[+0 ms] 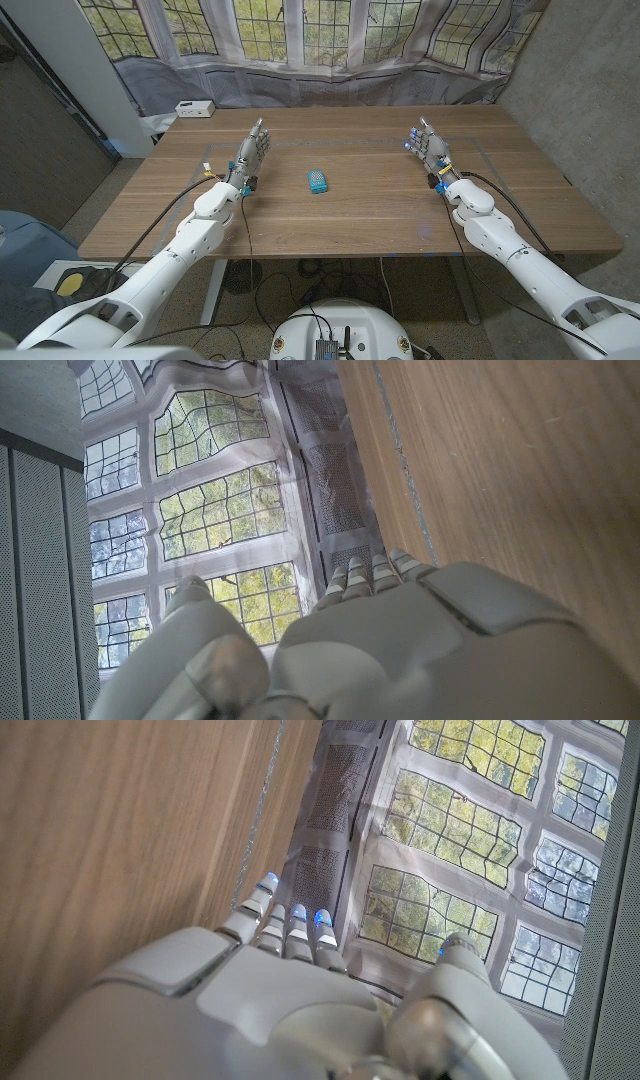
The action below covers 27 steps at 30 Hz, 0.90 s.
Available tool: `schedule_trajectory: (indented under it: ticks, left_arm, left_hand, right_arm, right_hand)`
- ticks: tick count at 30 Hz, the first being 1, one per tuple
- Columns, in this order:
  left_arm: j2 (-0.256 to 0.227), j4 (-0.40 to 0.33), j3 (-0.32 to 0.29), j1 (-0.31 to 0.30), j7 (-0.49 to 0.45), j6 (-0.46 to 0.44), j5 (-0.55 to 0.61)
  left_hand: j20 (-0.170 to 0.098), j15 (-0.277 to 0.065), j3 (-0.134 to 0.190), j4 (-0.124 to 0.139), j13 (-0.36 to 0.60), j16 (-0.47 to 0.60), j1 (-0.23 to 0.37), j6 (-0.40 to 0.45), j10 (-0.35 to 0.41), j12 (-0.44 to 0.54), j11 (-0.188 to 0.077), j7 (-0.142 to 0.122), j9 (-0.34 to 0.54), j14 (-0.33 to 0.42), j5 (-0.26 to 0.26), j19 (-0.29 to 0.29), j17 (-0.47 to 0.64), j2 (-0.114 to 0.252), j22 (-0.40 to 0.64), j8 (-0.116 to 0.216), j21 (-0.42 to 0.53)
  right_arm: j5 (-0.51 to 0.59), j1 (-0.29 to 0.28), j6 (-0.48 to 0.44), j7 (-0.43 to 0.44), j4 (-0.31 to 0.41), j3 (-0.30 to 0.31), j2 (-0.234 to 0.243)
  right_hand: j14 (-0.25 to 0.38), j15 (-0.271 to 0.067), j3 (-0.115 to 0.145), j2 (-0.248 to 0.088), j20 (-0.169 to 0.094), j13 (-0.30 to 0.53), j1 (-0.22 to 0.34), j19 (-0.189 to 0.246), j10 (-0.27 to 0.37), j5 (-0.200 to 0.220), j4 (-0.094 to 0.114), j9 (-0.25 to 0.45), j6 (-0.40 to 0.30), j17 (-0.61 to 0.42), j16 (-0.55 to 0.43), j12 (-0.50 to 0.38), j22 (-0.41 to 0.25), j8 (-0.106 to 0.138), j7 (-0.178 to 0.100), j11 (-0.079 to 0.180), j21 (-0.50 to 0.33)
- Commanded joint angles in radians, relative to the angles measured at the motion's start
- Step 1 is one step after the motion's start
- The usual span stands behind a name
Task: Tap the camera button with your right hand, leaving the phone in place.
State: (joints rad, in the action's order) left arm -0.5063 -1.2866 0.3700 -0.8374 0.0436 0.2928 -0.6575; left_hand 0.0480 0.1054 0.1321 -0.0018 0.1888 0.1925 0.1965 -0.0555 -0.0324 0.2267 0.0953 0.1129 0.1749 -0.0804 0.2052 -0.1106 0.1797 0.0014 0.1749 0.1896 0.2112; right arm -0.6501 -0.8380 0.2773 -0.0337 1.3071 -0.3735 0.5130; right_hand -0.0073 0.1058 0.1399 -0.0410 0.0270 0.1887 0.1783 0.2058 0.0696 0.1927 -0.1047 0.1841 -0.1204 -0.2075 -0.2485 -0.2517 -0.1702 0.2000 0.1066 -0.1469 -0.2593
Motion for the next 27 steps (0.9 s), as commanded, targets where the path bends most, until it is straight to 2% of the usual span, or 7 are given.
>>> schedule_trajectory:
  ticks: [1,12,21,27]
  left_arm:
    - [-0.001,0.003,-0.007,-0.006,0.02,0.02,-0.011]
    - [-0.036,-0.054,-0.014,-0.019,0.004,0.013,0.01]
    - [-0.045,-0.052,-0.006,0.0,0.001,0.032,0.047]
    - [-0.036,-0.036,-0.015,0.01,0.067,0.036,-0.009]
  left_hand:
    - [0.005,0.011,0.009,-0.001,0.004,0.005,0.008,-0.001,0.005,0.005,0.009,0.03,0.003,0.001,0.006,-0.007,0.002,0.002,0.004,0.007,0.003]
    - [0.011,0.012,0.012,-0.004,0.004,0.011,0.014,0.025,0.031,0.012,0.007,0.027,0.003,0.027,0.005,0.0,0.002,0.01,0.004,0.013,0.002]
    - [0.023,0.01,0.014,-0.013,0.004,0.019,0.024,0.081,0.098,0.028,0.012,0.032,0.003,0.082,0.002,0.057,0.001,0.018,0.004,0.023,0.014]
    - [0.032,0.008,0.014,-0.017,0.004,0.022,0.028,0.114,0.125,0.032,0.012,0.03,0.003,0.109,0.0,0.079,0.001,0.021,0.004,0.027,0.016]
  right_arm:
    - [0.019,-0.003,0.038,0.0,0.001,-0.002,-0.003]
    - [0.052,-0.042,0.072,0.033,0.059,0.012,0.027]
    - [0.036,-0.057,0.113,0.015,0.067,0.037,0.037]
    - [0.015,-0.04,0.133,-0.018,0.048,0.047,0.033]
  right_hand:
    - [-0.001,0.005,0.01,-0.001,-0.002,0.003,0.011,0.011,0.003,0.005,0.0,0.002,-0.012,-0.002,-0.006,-0.007,-0.002,0.005,0.001,-0.008,-0.003]
    - [0.011,0.002,0.009,0.0,-0.004,0.003,0.013,0.02,0.016,0.005,-0.002,0.002,-0.018,-0.002,-0.006,-0.008,-0.002,0.005,-0.005,-0.003,-0.002]
    - [0.014,0.002,0.008,0.002,-0.004,0.003,0.011,0.021,0.021,0.004,-0.001,0.002,-0.022,-0.003,-0.005,-0.007,-0.003,0.005,-0.007,-0.001,0.001]
    - [0.016,-0.001,0.005,0.002,-0.003,0.004,0.006,0.023,0.033,0.004,0.0,0.002,-0.058,-0.004,-0.002,-0.007,-0.003,0.016,-0.011,-0.003,0.007]
